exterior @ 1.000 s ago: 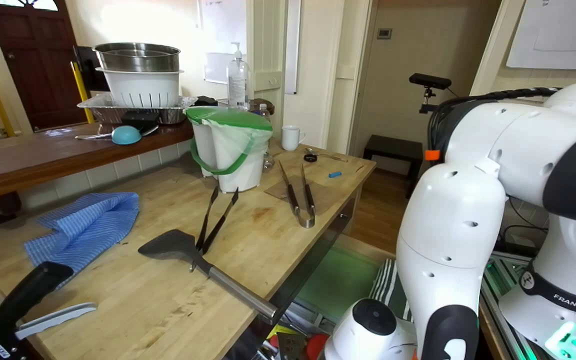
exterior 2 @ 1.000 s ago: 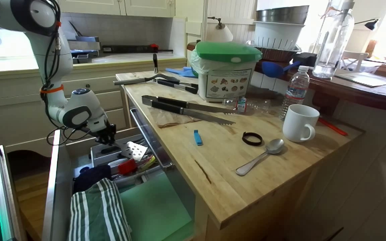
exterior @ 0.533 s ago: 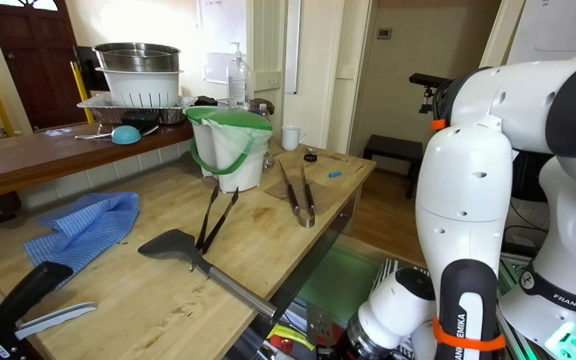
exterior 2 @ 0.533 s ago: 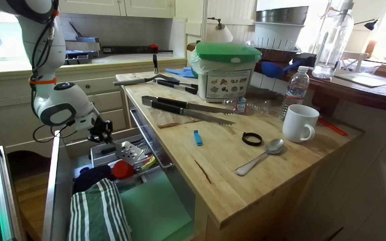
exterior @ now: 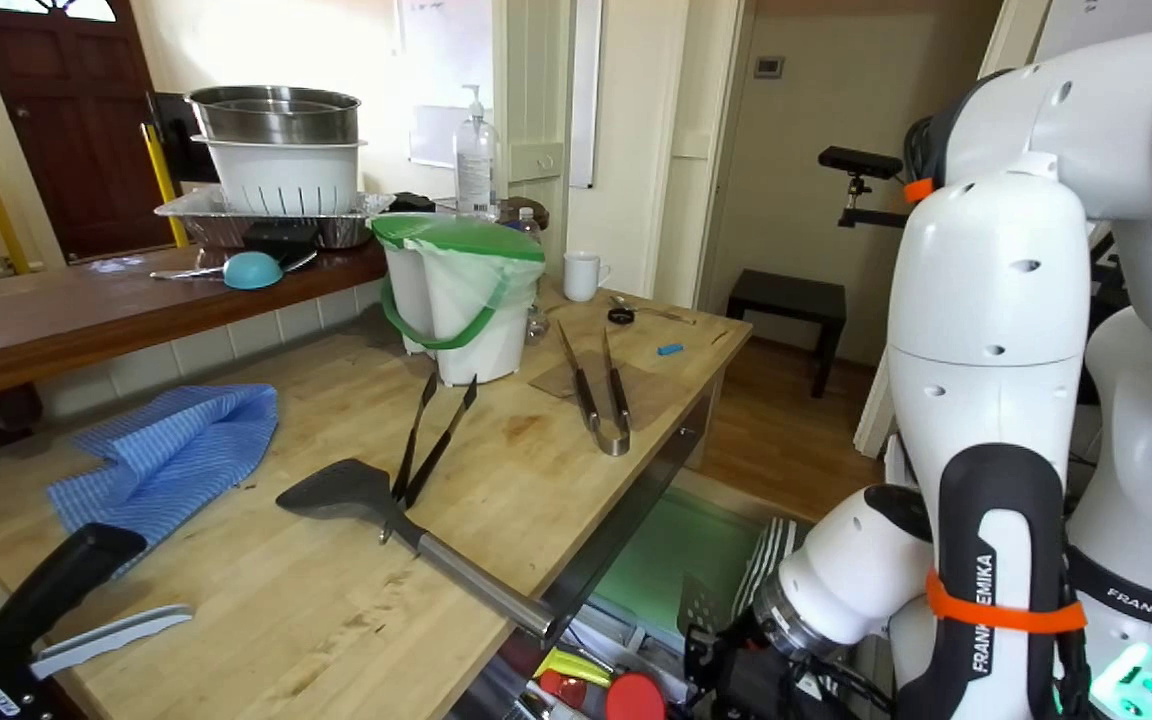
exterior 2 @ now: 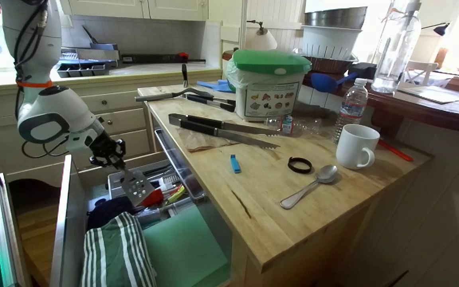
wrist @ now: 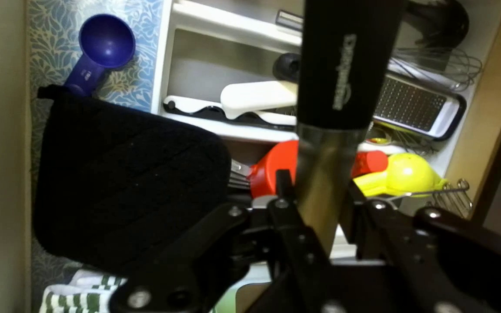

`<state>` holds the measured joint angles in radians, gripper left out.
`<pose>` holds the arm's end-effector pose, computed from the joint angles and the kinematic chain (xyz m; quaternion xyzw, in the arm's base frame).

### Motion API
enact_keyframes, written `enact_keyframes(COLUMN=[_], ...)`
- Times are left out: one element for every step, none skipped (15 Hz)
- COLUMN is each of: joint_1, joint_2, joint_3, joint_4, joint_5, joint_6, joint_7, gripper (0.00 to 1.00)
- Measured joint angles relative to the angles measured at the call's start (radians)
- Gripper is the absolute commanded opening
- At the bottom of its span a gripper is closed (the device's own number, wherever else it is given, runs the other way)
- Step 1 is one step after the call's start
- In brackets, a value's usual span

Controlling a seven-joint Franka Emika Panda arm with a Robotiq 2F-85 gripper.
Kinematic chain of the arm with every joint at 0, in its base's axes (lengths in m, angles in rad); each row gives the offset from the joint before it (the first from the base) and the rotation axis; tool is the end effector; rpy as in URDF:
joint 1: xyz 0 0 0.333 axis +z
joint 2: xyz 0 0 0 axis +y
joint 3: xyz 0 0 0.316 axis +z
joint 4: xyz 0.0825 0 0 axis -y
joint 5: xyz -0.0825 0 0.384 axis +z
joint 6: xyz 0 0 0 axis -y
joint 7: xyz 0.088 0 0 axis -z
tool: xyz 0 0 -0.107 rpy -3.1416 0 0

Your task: Take the spatula out of the drawer

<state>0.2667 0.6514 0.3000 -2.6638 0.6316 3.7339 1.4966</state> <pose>0.3452 0.1532 0.0823 -0.6766 0.7132 -0.1218 0.1368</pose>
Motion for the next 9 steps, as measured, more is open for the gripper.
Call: enact_keyframes(joint_1=[-0.005,-0.007,-0.007,-0.002,0.007,0.026,0.053,0.089,0.136], joint_2=[-0.032,-0.067,-0.105,-0.141,-0.174,-0.206,-0.235,-0.261,-0.279], joint_3=[0.0,-0.001,-0.004,-0.005,-0.009,-0.021,-0.043,-0.076,-0.119], joint_4=[-0.029,-0.058,-0.086,-0.098,-0.095,-0.088,-0.082,-0.079,-0.079], joint_5=[0.02,0.041,0.071,0.131,0.211,0.291,0.37,0.447,0.527], joint_6=[-0.003,-0.012,-0.03,-0.065,-0.113,-0.159,-0.2,-0.234,-0.256], joint_7=[0.008,0.01,0.009,-0.019,-0.077,-0.136,-0.199,-0.267,-0.346], gripper=[0.07,0.07,0.07,0.07,0.07,0.07,0.07,0.07,0.07])
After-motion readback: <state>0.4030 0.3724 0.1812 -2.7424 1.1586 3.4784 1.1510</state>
